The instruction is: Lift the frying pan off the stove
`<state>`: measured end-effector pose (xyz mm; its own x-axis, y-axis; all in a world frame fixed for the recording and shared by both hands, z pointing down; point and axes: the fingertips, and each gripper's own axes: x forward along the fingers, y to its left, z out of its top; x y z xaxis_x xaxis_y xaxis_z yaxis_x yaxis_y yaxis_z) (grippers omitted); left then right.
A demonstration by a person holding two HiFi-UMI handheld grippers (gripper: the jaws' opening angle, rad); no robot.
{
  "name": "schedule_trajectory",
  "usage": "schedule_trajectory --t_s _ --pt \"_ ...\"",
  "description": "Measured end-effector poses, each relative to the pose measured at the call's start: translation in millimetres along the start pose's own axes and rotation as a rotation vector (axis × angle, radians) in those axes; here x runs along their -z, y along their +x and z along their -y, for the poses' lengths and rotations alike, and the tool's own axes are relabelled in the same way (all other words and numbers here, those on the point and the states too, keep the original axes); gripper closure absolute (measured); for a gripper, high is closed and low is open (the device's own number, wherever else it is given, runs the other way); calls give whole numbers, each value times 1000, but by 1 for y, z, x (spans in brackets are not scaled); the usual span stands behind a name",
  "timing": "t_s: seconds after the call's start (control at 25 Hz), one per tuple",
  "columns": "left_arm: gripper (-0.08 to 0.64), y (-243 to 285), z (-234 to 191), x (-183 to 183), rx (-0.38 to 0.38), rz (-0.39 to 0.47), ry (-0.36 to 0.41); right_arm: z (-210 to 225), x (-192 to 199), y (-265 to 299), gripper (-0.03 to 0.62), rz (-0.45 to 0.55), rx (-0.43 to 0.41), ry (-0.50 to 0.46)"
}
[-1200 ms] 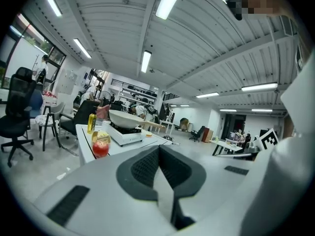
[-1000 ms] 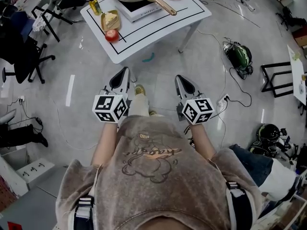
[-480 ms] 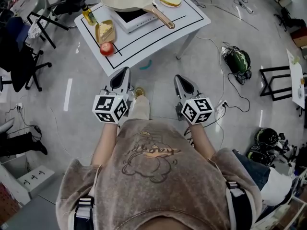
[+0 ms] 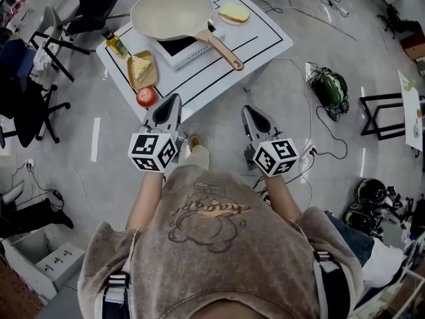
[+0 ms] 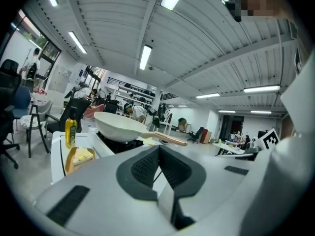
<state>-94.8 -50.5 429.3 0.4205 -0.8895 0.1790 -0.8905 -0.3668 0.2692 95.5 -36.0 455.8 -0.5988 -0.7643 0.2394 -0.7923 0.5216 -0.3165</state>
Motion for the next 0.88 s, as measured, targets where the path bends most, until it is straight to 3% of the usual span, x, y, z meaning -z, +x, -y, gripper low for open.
schedule_trajectory --t_s 0.4,0.88 --pt "552 63 -32 -41 88 7 -8 3 -54 50 595 61 35 -31" --pt "552 106 -23 -45 154 -28 -12 23 -99 53 589 143 62 -51"
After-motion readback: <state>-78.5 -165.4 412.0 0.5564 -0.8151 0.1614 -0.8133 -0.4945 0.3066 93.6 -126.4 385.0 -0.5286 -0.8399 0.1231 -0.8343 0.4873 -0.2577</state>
